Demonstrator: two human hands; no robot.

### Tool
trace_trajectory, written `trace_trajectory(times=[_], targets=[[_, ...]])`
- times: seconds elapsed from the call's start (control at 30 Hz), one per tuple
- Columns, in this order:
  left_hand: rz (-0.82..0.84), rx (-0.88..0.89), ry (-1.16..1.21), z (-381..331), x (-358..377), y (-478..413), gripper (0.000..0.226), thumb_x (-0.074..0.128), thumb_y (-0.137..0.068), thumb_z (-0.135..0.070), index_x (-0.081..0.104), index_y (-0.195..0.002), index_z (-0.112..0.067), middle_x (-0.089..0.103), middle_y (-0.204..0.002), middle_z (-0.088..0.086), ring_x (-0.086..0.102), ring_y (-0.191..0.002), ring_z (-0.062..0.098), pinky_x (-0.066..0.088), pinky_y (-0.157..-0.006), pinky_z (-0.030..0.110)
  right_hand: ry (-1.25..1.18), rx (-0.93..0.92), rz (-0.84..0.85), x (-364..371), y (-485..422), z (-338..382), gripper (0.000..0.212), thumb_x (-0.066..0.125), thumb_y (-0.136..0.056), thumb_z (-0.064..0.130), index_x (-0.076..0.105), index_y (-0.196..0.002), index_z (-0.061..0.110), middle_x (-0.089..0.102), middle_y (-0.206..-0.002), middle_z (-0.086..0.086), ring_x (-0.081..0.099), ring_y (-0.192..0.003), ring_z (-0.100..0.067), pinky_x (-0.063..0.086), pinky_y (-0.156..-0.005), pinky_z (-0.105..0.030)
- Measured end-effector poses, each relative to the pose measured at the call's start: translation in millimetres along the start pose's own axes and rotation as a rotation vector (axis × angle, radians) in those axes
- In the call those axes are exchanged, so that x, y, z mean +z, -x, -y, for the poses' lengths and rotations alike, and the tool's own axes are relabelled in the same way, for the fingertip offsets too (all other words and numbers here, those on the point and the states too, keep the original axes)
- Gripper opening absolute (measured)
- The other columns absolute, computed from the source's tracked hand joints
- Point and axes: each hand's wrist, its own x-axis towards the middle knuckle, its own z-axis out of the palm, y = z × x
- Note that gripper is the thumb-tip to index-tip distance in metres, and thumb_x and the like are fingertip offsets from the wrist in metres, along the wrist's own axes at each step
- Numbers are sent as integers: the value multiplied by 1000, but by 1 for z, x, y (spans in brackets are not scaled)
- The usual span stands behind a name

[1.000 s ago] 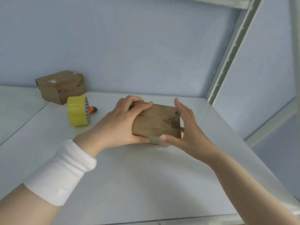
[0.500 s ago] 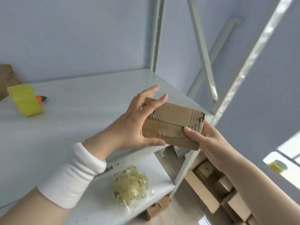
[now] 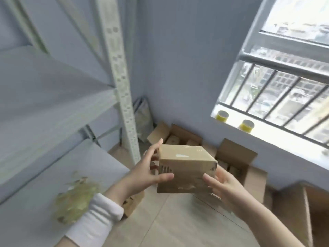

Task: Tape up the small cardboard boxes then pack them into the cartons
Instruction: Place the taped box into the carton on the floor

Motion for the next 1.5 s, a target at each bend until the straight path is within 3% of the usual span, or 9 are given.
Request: trace_trajectory(times=[0.2, 0.53, 0.77, 0.93, 1.03, 1.13, 1.27, 1.37, 1.5], targets=[[104, 49, -75, 26, 79, -86, 105, 83, -61, -43, 10, -133, -62, 18, -142, -28, 28, -135, -2, 27, -114, 32, -346, 311, -181, -86, -12, -55, 61, 52, -74, 60, 52, -129, 33, 63, -125, -1, 59, -115, -25, 52, -90, -44], [320, -280, 244, 58, 125, -233, 137, 70, -38, -81, 10, -149, -28, 30, -150, -7, 32, -137, 10, 30, -113, 39, -577, 281, -404, -187, -94, -96, 66, 61, -69, 23, 46, -134, 19, 60, -128, -8, 64, -106, -24, 54, -83, -38], [476, -371, 309, 80, 141, -369, 82, 73, -66, -24, 32, -136, -39, 42, -142, -3, 45, -128, 9, 38, -108, 36, -536, 344, -463, -261, -154, -118, 107, 82, -57, 40, 23, -146, 31, 52, -137, -1, 51, -125, -21, 36, -106, -51], [536, -460, 315, 79, 168, -438, 69, 70, -70, -49, 35, -129, -50, 40, -143, -11, 46, -123, 0, 43, -99, 27, -695, 373, -662, -300, -177, -125, 84, 74, -67, 27, 34, -140, 27, 59, -131, -2, 63, -108, -16, 54, -76, -35], [484, -606, 362, 84, 198, -464, 80, 67, -64, -66, 30, -133, -47, 29, -150, -7, 37, -133, 11, 35, -104, 39, -868, 355, -878, -312, -186, -136, 66, 65, -73, 33, 39, -133, 25, 60, -128, -5, 66, -100, -22, 55, -79, -43], [529, -766, 284, 93, 236, -469, 91, 61, -67, -61, 19, -144, -40, 24, -154, -3, 32, -136, 16, 38, -104, 41, -993, 430, -1011, -321, -197, -151, 68, 64, -83, 23, 30, -140, 18, 58, -127, -12, 63, -106, -28, 51, -88, -47], [563, -779, 317, 114, 298, -469, 65, 62, -86, -41, 23, -139, -43, 44, -138, -16, 46, -126, 14, 44, -96, 40, -1038, 493, -1058, -335, -221, -183, 58, 63, -87, 16, 34, -137, 17, 61, -123, -16, 63, -102, -28, 52, -69, -36], [445, -809, 390, 158, 348, -496, 69, 60, -90, -16, 19, -142, -35, 49, -131, -14, 51, -120, 11, 47, -99, 38, -1133, 499, -1119, -363, -242, -238, 52, 62, -88, 14, 39, -135, 17, 64, -119, -14, 62, -108, -28, 52, -82, -39], [394, -763, 303, 266, 410, -554, 78, 67, -85, -13, 19, -146, -29, 44, -137, -10, 49, -111, -5, 44, -91, 13, -1294, 504, -1155, -414, -285, -360, 42, 60, -87, 16, 52, -126, 5, 69, -110, -12, 62, -107, -25, 48, -92, -40]])
